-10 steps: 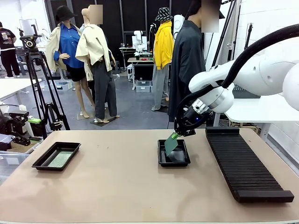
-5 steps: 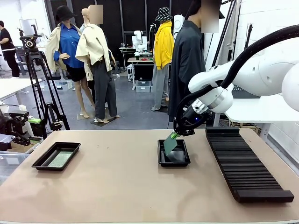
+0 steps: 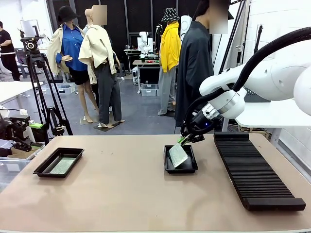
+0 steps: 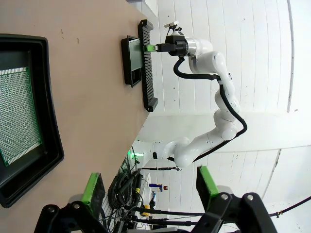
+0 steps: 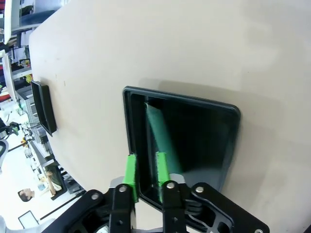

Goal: Inspect and transfer BCBs to ESD trays.
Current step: Pick up the Blank PCB from the PCB Rack and place it in the right ESD tray.

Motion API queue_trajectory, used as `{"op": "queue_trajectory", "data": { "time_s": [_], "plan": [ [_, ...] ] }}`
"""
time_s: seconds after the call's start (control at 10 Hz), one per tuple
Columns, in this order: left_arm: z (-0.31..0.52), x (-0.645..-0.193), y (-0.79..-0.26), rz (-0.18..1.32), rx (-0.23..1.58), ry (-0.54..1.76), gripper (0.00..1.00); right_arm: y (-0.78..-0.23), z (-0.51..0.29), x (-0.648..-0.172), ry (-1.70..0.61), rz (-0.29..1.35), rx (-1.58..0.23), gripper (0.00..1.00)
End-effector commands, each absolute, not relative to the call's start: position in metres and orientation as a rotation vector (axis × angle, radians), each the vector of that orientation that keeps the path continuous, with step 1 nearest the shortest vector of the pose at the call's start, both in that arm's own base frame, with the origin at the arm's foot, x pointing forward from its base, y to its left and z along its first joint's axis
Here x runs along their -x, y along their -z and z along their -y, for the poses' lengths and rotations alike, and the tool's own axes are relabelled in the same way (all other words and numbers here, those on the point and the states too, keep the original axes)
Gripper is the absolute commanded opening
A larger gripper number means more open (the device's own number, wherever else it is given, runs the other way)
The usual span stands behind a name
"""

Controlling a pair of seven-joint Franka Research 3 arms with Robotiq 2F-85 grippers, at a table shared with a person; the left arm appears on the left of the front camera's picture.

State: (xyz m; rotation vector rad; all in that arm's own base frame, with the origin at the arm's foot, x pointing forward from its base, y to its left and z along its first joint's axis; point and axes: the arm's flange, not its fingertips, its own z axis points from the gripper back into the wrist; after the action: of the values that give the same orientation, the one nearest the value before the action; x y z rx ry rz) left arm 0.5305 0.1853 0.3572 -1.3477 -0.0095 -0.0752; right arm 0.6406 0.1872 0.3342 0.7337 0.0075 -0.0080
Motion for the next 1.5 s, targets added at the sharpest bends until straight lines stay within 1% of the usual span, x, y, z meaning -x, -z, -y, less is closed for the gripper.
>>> {"op": "queue_trajectory", "data": {
  "time_s": [0.0,0.1,0.2,0.5,0.7,1.1,1.2,1.4],
  "plan": [
    [-0.185,-0.529,-0.359,0.008,1.346,0.080,1.00,-0.332,-0.187,-0.645,-0.011,-0.004,-0.772,0.70],
    [-0.185,-0.529,-0.359,0.008,1.346,0.080,1.00,-0.332,-0.186,-0.645,-0.007,-0.006,-0.764,0.89],
    [-0.185,-0.529,-0.359,0.008,1.346,0.080,1.00,-0.335,-0.183,-0.646,-0.004,-0.012,-0.732,1.00],
    [-0.185,-0.529,-0.359,0.008,1.346,0.080,1.00,-0.367,-0.178,-0.636,-0.029,0.001,-0.577,1.00],
    [-0.185,-0.529,-0.359,0.008,1.346,0.080,1.00,-0.376,-0.177,-0.632,-0.035,-0.009,-0.511,1.00],
    [-0.185,-0.529,-0.359,0.008,1.346,0.080,1.00,-0.375,-0.174,-0.633,-0.020,-0.028,-0.480,1.00],
    [-0.185,-0.529,-0.359,0.008,1.346,0.080,1.00,-0.381,-0.173,-0.633,-0.042,0.000,-0.516,1.00],
    [-0.185,-0.529,-0.359,0.008,1.346,0.080,1.00,-0.381,-0.173,-0.633,-0.042,0.000,-0.516,1.00]
  ]
}}
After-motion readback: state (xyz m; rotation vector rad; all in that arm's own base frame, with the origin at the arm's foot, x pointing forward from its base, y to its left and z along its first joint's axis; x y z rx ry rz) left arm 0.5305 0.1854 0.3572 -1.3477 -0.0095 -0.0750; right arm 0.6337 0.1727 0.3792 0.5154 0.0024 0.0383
